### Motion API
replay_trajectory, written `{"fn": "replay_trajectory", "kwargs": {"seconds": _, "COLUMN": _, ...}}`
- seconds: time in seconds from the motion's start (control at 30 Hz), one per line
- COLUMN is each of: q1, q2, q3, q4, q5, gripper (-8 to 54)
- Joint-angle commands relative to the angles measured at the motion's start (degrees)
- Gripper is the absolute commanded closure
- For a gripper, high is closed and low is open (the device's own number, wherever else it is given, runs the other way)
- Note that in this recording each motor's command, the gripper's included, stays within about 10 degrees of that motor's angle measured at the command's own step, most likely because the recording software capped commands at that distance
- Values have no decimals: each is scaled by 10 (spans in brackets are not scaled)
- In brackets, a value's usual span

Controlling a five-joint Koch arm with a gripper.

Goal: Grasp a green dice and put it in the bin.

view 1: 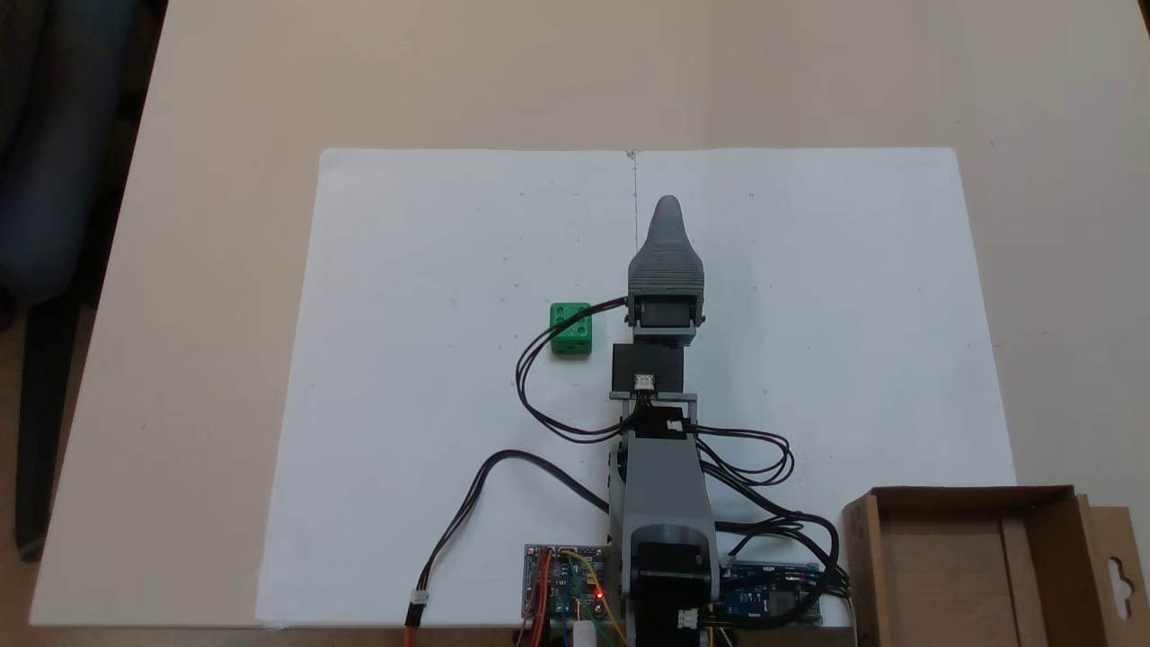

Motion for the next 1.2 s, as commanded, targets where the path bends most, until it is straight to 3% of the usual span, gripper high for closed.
{"fn": "replay_trajectory", "kwargs": {"seconds": 0.0, "q1": 12, "q2": 64, "q3": 38, "q4": -4, "q5": -15, "gripper": 3}}
{"fn": "replay_trajectory", "kwargs": {"seconds": 0.53, "q1": -10, "q2": 63, "q3": 13, "q4": 1, "q5": -18, "gripper": 43}}
{"fn": "replay_trajectory", "kwargs": {"seconds": 1.17, "q1": -59, "q2": 61, "q3": -463, "q4": 759, "q5": -35, "gripper": 42}}
